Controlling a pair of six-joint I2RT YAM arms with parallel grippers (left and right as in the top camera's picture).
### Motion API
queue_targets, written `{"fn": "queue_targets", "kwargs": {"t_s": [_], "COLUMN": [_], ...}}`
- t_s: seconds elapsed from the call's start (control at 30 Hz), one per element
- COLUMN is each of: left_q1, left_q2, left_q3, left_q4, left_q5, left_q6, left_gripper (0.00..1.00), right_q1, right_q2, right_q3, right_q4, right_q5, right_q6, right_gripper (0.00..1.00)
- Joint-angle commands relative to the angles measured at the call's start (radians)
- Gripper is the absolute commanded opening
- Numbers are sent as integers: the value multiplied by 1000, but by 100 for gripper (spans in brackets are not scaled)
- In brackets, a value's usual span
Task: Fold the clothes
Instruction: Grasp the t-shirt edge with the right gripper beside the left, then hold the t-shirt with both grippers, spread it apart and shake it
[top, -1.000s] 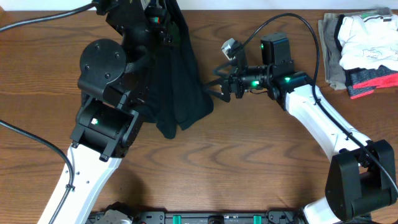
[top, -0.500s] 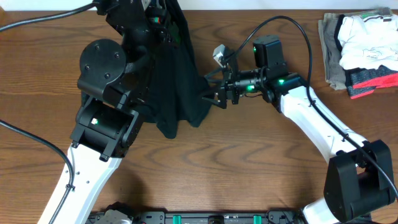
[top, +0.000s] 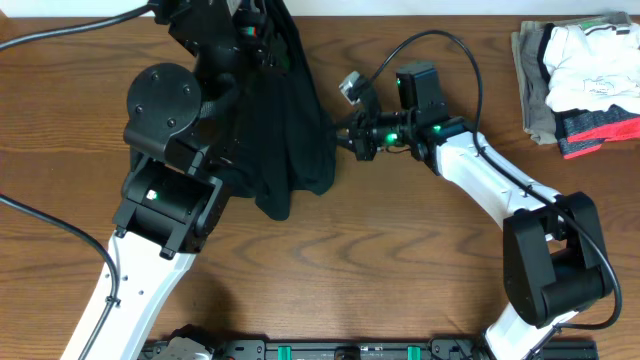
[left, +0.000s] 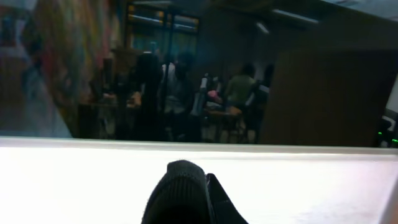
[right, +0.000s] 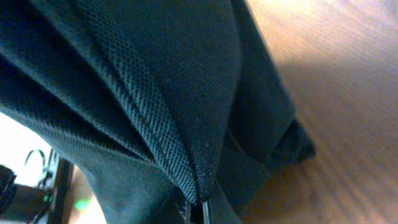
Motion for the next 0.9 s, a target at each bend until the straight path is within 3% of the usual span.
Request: {"fn": "queue_targets", "kwargs": {"t_s": [0.0, 0.27, 0.43, 0.63, 0.87], "left_q1": [28, 119, 190, 225, 225], "left_q2": [-26, -95, -134, -139, -154], "left_q3": [16, 16, 16, 16, 16], "left_q4": [-23, -273, -356, -293, -135], "left_q5": [-79, -97, -97, -95, -94], "left_q6": [24, 24, 24, 28, 31], "left_gripper": [6, 6, 6, 6, 5], "right_q1": [-51, -280, -366, -352, -349], "right_q2": [-27, -126, -181, -191, -192], "right_q3": [24, 158, 345, 636, 882], "right_q4": [36, -40, -321, -691, -915], "right_q5": [-5, 31, 200, 557, 682], "right_q6": [39, 37, -110, -235, -233], "right_gripper": [1, 1, 1, 1, 1]}}
